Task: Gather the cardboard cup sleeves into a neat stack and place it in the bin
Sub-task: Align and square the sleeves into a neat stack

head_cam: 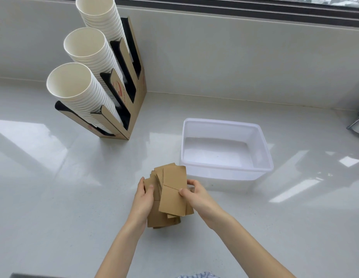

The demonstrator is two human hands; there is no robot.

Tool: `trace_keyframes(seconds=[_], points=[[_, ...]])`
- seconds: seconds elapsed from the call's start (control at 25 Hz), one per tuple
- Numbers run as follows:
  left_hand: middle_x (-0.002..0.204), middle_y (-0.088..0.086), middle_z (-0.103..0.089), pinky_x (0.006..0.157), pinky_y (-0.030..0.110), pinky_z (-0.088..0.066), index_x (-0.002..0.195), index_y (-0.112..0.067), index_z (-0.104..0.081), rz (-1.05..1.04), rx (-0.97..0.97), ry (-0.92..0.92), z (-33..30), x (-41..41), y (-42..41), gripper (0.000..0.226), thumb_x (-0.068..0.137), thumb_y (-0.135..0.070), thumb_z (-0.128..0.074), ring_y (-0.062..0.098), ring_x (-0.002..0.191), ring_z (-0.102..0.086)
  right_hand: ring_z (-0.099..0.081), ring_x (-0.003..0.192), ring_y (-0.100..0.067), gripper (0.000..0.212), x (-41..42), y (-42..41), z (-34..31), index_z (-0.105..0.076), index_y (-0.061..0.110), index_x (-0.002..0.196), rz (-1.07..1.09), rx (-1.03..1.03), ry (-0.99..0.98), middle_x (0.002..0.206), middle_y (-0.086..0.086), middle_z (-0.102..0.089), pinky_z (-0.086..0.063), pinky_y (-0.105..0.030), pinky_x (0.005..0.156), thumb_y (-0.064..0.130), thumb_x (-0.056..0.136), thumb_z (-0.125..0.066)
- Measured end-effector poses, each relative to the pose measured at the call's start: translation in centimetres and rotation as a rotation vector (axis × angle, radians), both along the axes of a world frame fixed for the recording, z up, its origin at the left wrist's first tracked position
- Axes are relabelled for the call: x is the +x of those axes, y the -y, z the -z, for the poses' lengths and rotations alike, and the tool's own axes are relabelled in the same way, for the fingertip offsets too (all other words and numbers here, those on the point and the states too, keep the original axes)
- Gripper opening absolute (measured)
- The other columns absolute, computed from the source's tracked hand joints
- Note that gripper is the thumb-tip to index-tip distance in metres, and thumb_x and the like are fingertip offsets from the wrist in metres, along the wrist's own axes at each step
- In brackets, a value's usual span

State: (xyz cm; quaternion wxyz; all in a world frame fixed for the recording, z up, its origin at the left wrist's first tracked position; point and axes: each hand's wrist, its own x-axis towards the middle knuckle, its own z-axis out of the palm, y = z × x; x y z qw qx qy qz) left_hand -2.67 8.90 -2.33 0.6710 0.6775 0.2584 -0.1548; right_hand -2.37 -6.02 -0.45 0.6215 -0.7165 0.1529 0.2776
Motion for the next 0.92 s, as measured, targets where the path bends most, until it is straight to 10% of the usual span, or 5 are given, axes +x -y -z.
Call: trace_keyframes(seconds=[0.28, 0.76, 0.92], points=[[0.124, 0.006, -0.056, 0.093, 0.044, -0.048, 0.121, -0.030, -0.044, 0.018, -0.039, -0.020, -0.4, 0.3, 0.1, 0.034, 0.089, -0.038, -0.043, 0.025, 0.108, -0.056, -0.042, 0.122, -0.025, 0.049, 0.5, -2.8, 1.0, -0.035, 0.017, 0.130, -0.084, -0.251, 0.060, 0.130, -0.011, -0.037, -0.042, -0.040, 0.103, 0.030, 0.086, -0.049], [0.099, 0.007, -0.068, 0.060, 0.028, -0.051, 0.115, -0.013, -0.055, 0.071, -0.245, -0.018, -0.1, -0.6, -0.7, 0.031, 0.084, -0.017, -0.057, 0.020, 0.082, -0.066, -0.061, 0.094, -0.022, 0.023, 0.7, -1.5, 0.7, -0.060, 0.008, 0.102, -0.142, 0.082, -0.101, 0.103, -0.009, -0.065, -0.046, -0.029, 0.081, 0.022, 0.085, -0.055], [0.102, 0.004, -0.067, 0.063, 0.031, -0.052, 0.114, -0.021, -0.053, 0.049, -0.256, 0.023, 0.3, -1.0, -0.3, 0.031, 0.084, -0.018, -0.058, 0.020, 0.087, -0.065, -0.056, 0.111, -0.023, 0.041, 0.4, -1.6, 1.1, -0.048, 0.010, 0.119, -0.166, 0.010, -0.064, 0.126, -0.010, -0.052, -0.049, -0.036, 0.096, 0.031, 0.083, -0.053]])
